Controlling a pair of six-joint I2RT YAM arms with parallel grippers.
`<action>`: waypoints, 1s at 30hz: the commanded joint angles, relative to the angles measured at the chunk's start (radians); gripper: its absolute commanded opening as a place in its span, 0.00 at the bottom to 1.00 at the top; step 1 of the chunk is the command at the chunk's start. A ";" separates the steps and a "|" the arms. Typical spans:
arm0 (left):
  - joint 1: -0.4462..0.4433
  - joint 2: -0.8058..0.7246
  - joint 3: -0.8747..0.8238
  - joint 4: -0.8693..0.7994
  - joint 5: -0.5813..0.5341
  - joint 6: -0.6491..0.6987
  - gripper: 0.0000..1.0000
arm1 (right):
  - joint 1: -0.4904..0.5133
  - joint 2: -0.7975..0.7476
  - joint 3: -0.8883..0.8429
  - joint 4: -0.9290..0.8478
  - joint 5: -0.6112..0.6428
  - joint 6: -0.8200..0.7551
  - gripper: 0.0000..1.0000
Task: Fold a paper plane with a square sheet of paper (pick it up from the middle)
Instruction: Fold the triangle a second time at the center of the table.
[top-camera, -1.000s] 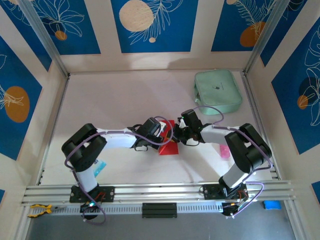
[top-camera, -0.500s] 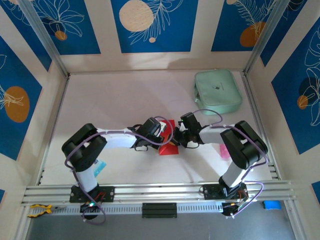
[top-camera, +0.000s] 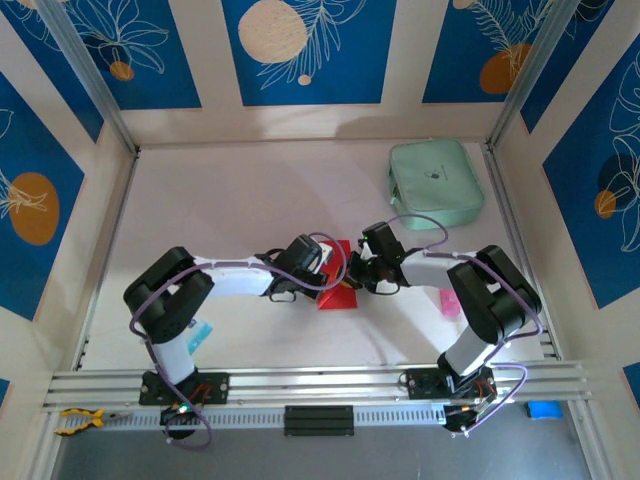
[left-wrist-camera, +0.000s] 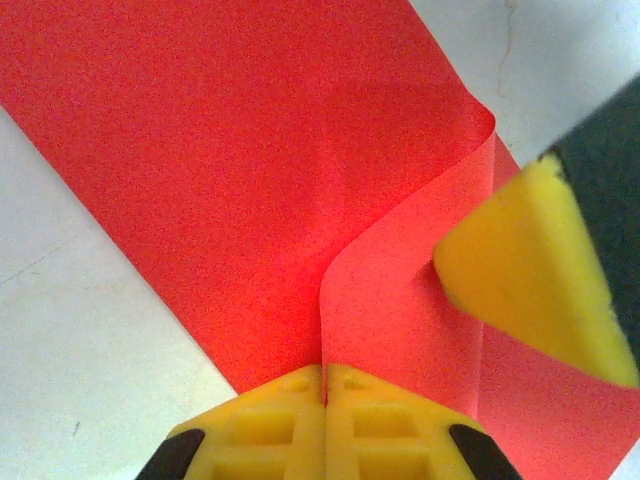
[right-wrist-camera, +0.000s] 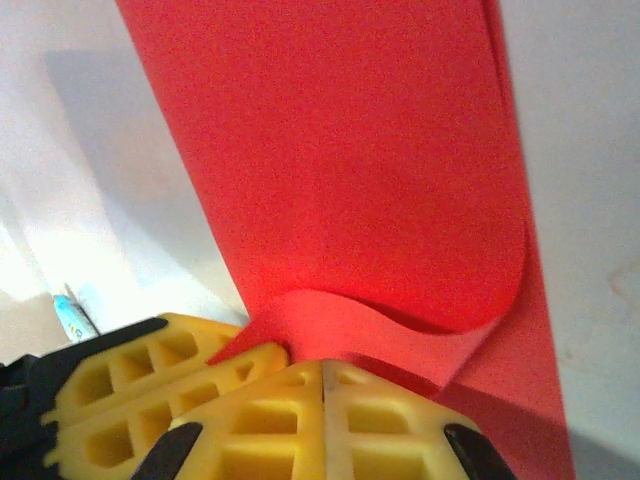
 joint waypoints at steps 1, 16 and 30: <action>0.008 0.044 0.002 -0.079 0.010 0.017 0.00 | -0.007 0.026 0.020 -0.052 0.029 -0.033 0.01; 0.008 0.042 0.005 -0.090 0.011 0.015 0.00 | -0.065 -0.003 0.037 -0.037 -0.038 -0.074 0.02; 0.008 0.039 0.016 -0.108 0.008 0.018 0.00 | -0.122 0.060 -0.023 -0.041 -0.011 -0.096 0.02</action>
